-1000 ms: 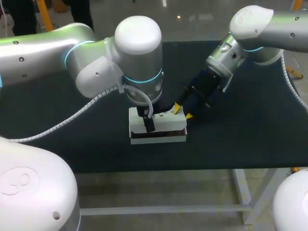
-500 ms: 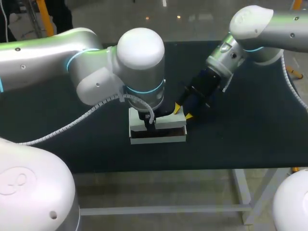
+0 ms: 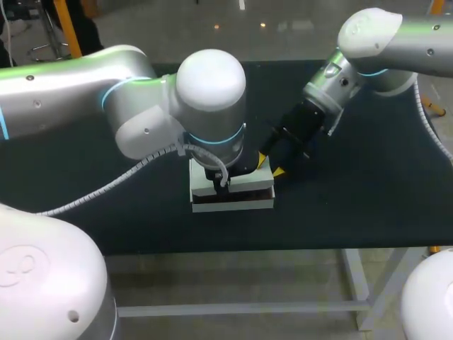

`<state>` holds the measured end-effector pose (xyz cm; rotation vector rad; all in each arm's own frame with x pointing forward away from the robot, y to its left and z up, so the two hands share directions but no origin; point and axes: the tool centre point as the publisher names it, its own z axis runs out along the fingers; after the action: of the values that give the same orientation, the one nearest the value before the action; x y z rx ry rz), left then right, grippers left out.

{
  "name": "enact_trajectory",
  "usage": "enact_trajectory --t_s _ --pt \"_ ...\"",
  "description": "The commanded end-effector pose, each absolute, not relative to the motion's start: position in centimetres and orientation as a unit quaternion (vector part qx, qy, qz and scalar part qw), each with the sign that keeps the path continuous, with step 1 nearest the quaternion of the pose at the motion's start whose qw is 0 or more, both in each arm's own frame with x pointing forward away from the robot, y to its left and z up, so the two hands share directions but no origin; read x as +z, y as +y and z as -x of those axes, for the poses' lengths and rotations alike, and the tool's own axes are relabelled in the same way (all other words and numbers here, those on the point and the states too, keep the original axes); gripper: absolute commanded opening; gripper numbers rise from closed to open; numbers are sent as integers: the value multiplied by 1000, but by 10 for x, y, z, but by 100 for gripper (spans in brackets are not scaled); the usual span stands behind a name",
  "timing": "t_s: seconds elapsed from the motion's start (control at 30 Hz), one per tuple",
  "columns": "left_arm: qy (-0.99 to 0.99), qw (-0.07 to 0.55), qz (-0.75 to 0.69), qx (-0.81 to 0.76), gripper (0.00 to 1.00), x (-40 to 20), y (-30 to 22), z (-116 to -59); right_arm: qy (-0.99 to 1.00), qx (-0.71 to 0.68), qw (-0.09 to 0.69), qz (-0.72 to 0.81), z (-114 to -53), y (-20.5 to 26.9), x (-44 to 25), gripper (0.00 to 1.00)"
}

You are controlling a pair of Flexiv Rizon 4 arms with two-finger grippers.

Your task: Assemble the packaging by folding the flat box into shape, placing the metal phone stand inside, and closing the box properly

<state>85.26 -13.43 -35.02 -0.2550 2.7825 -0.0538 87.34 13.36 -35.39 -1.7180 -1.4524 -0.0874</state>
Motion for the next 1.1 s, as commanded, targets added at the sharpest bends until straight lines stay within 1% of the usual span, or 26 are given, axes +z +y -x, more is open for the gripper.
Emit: enact_trajectory --t_s 0.03,0.9,1.1 --pt "981 175 88 -17 47 -354 -138 -852 -583 -36 430 689 -871 133 -352 47" --pt "983 162 87 -21 46 -366 -137 -846 -582 -46 423 692 -862 124 -349 47" --pt "983 159 86 -23 49 -366 -135 -844 -585 -62 418 692 -856 119 -341 46"
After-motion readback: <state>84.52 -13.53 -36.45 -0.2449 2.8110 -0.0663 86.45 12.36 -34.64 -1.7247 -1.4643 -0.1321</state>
